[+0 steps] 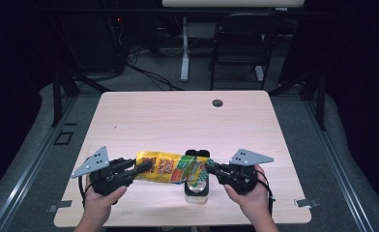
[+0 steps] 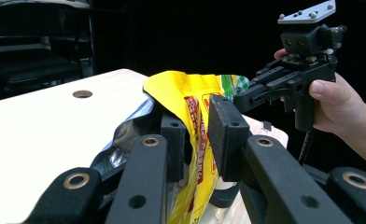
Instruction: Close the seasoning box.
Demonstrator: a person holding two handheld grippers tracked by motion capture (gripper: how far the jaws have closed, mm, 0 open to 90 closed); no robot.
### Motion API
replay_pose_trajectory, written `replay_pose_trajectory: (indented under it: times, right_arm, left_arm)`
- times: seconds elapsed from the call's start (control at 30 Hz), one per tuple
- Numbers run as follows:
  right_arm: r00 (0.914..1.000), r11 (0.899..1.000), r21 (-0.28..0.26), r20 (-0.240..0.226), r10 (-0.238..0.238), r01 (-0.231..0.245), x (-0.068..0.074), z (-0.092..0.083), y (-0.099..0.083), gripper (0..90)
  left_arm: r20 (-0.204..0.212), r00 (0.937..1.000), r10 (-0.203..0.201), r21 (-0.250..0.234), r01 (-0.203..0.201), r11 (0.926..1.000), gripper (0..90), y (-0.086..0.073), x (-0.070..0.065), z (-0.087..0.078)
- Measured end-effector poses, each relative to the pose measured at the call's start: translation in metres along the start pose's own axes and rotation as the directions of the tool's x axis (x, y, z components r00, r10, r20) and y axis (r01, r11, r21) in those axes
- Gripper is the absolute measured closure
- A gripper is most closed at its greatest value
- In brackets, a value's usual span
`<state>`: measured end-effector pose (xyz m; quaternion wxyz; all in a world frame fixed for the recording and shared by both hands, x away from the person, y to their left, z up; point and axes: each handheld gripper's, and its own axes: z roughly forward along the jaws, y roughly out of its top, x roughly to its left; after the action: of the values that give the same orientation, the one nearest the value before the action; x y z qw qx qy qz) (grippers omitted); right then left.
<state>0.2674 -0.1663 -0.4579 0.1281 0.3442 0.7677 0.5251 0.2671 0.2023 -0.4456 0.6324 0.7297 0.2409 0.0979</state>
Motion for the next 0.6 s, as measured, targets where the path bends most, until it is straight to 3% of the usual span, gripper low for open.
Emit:
replay_pose_trajectory:
  times: [0.6]
  right_arm:
    - [0.9998,1.000,-0.004,-0.016,0.010,-0.010,-0.0003,-0.0016,-0.0031,87.0]
  left_arm:
    - [0.002,1.0000,-0.005,-0.006,0.005,1.0000,76.8,-0.0001,-0.0004,0.0004]
